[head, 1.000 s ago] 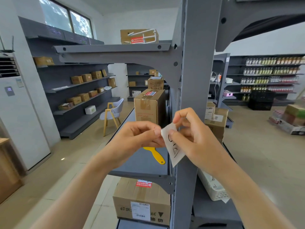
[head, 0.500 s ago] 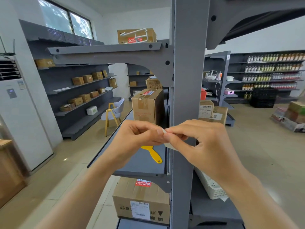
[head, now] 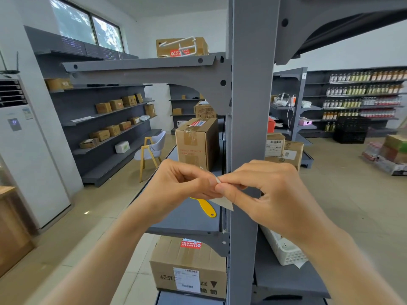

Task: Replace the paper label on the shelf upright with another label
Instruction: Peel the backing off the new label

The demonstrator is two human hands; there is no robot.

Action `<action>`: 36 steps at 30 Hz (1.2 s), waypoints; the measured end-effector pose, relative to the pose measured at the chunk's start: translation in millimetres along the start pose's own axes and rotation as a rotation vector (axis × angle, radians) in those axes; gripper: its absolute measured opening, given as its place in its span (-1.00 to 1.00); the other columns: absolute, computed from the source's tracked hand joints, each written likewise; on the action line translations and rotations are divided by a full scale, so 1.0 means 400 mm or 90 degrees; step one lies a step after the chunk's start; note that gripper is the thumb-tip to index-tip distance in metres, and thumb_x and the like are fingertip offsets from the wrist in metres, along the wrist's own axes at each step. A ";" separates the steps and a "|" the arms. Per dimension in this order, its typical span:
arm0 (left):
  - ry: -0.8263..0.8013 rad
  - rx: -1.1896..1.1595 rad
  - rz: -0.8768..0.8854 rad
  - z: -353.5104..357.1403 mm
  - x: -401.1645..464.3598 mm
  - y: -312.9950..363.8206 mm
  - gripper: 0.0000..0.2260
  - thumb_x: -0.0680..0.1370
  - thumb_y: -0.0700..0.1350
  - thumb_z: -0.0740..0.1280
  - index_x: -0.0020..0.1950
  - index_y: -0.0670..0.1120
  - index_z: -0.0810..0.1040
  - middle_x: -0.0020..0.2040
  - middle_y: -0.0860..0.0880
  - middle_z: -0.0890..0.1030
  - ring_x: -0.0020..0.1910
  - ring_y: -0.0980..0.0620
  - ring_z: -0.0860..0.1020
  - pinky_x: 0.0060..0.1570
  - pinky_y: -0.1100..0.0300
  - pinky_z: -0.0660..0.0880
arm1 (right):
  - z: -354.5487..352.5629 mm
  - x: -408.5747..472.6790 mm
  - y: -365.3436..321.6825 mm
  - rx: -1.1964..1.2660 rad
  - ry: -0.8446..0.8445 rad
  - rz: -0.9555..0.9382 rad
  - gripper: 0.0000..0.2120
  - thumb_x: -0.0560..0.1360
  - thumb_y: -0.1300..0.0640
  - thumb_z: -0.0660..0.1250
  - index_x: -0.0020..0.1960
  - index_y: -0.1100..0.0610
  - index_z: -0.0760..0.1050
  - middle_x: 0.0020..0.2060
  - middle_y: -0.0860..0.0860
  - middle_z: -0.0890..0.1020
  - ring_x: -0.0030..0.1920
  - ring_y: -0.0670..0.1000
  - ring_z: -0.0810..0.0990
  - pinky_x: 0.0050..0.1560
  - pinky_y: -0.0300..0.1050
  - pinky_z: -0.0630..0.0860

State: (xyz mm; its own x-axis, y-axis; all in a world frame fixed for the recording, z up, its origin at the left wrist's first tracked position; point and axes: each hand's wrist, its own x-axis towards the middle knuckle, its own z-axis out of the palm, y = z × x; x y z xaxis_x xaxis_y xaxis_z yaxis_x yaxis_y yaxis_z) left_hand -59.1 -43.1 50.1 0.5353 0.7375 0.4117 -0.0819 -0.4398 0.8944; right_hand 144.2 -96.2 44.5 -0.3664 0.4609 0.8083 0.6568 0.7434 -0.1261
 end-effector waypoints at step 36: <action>0.005 0.153 -0.066 0.001 -0.014 0.022 -0.87 0.47 -0.25 0.45 -0.21 -0.07 0.76 -0.20 -0.11 0.76 -0.14 -0.07 0.75 0.03 0.02 0.68 | -0.002 0.001 -0.016 -0.160 -0.074 -0.063 -0.74 0.57 0.05 0.32 -0.15 0.08 0.74 -0.39 -0.05 0.70 -0.41 0.02 0.61 -0.42 -0.03 0.56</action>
State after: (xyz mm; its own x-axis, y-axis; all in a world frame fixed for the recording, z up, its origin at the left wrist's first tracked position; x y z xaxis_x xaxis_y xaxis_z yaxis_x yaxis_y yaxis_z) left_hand -62.5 -51.3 55.7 0.5232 0.7887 0.3228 0.1761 -0.4706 0.8646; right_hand 140.4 -101.1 46.0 -0.5004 0.4546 0.7368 0.7514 0.6508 0.1089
